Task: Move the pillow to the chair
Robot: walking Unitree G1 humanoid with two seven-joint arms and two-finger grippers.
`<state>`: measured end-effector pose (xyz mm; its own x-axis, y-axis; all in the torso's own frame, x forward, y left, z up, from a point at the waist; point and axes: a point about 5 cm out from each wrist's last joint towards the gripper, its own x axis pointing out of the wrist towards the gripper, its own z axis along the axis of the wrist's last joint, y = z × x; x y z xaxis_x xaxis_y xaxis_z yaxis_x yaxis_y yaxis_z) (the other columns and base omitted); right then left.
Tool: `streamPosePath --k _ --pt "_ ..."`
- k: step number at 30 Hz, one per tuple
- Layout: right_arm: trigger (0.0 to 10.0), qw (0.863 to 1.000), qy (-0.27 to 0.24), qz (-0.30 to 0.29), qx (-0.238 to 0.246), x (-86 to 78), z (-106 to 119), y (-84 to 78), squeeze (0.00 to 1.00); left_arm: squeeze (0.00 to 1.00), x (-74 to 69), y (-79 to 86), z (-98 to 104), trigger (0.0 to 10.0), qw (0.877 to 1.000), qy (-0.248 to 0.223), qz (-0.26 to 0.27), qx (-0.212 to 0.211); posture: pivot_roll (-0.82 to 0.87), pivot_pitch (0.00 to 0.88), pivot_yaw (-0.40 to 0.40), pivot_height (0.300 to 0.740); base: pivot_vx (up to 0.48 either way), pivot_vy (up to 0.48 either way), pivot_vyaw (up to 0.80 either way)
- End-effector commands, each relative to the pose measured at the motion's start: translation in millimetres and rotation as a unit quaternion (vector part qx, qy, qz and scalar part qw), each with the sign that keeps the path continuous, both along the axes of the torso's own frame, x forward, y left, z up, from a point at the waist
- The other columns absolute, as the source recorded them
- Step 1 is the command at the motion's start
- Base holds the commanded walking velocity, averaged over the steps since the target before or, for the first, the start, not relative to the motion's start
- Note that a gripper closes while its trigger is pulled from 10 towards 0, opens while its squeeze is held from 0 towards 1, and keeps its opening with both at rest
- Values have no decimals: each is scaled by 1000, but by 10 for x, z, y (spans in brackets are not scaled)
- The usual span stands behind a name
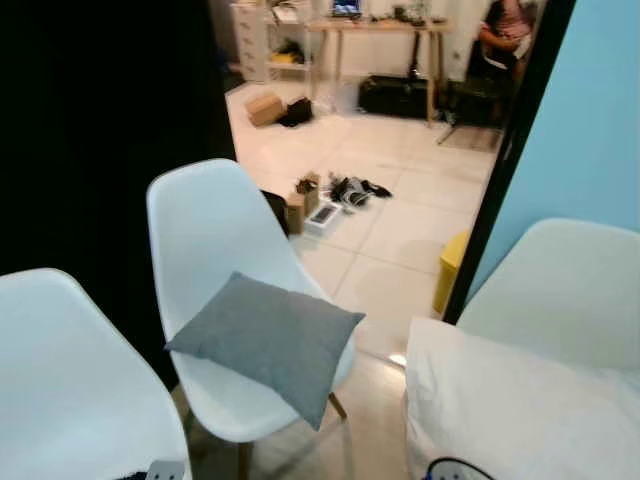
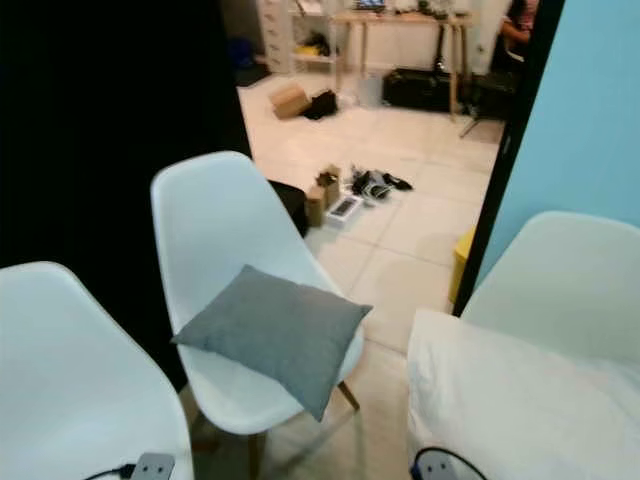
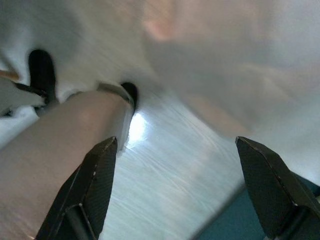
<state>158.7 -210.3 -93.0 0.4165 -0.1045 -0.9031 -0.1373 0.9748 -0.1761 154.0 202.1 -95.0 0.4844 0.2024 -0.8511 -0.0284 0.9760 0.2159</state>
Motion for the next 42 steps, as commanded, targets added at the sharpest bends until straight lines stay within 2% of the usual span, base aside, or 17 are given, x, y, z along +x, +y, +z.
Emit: streamPosePath --k 1,9,15,24,26,31,35,38,42 --pt "10000 1000 7 8 0 -38 -25 54 0 0 -16 36 -3 10000 1000 8 -3 5 -61 50 39 740 -386 0 0" --pt "10000 1000 10 10 -4 -64 -37 65 0 0 -40 17 -15 10000 1000 10 -2 3 -64 56 35 740 -384 0 0" --pt "10000 1000 25 10 -14 -116 -45 -7 0 0 -142 31 -50 10000 1000 24 1 2 -66 60 33 740 -385 0 -374" --pt "10000 1000 9 -8 -20 17 16 -63 0 0 -158 12 -59 10000 1000 27 -3 1 -70 62 34 740 -381 0 -745" --pt "10000 999 -5 -29 -14 70 38 -60 0 0 -150 6 -57 10000 1000 27 -7 1 -70 63 35 740 -373 0 -744" --pt "10000 999 -17 -42 -13 96 57 -93 0 0 -143 4 -55 10000 1000 26 -8 1 -71 62 35 740 -369 0 -744" --pt "10000 998 -38 -55 -11 193 105 -113 0 0 -143 2 -56 10000 1000 26 -8 1 -69 62 34 740 -368 0 -744" --pt "10000 993 -90 -78 1 473 256 -140 0 0 -158 3 -61 10000 1000 28 -9 1 -69 63 35 740 -365 0 -744" --pt "10000 990 -113 -88 9 626 344 -132 0 0 -166 6 -63 10000 1000 29 -8 1 -69 64 34 740 -364 0 -744"
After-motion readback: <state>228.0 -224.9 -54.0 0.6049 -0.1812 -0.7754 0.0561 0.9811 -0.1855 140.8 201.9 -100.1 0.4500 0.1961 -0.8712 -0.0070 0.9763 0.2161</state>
